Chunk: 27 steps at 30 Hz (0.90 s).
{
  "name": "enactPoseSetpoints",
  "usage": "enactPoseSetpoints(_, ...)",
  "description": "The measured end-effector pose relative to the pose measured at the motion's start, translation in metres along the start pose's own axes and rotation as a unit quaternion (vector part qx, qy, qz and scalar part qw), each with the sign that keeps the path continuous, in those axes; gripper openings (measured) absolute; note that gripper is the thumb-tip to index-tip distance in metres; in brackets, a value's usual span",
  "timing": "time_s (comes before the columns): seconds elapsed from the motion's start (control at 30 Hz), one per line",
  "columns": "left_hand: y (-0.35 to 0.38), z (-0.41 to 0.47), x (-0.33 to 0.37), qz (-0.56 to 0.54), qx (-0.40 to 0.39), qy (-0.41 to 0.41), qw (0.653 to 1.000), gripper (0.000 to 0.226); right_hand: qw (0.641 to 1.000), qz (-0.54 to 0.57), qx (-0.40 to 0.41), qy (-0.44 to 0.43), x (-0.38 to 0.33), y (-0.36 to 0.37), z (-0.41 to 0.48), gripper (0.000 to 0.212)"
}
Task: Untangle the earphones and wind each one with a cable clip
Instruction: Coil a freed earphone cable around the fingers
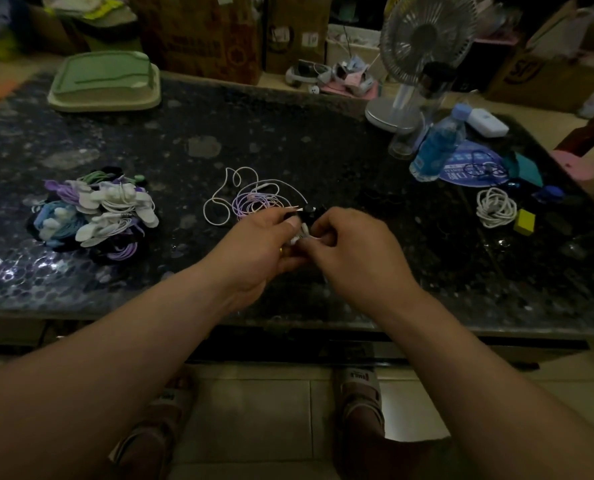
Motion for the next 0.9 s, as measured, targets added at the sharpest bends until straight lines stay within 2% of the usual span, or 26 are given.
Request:
enactPoseSetpoints(0.13,-0.001,-0.001,0.002,0.007,-0.002,0.015,1.0,0.025,0.992,0.103,-0.045,0.054,0.005,0.001,0.003,0.015)
enactPoseSetpoints(0.27,0.004,-0.005,0.003,0.025,-0.004,0.033,0.999,0.024,0.988,0.127,-0.047,0.073,0.007,0.002,0.006,0.014)
enactPoseSetpoints(0.43,0.002,-0.005,0.002,0.038,0.012,0.031,0.999,0.026,0.993,0.112,0.002,0.034,0.002,0.0,-0.002,0.015)
enactPoseSetpoints(0.6,-0.009,0.001,0.007,0.005,0.036,0.01,0.999,0.026,0.987,0.155,-0.045,-0.015,-0.001,-0.005,-0.005,0.011)
enactPoseSetpoints(0.73,-0.013,0.004,0.008,0.066,0.006,0.022,0.998,0.027,0.973,0.222,-0.065,-0.014,0.007,-0.016,0.005,0.008)
enactPoseSetpoints(0.9,-0.003,-0.002,0.005,0.105,-0.054,0.015,0.993,0.026,0.961,0.249,-0.115,0.021,0.017,-0.013,0.016,0.004)
Point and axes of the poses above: each hand's wrist, its own z-axis towards the middle knuckle, its own y-axis out of the palm, x = y × z, the point moved 6 cm from there along z, towards the middle knuckle, and after that the axes turned 14 degrees about y, right-handed, at the moved point
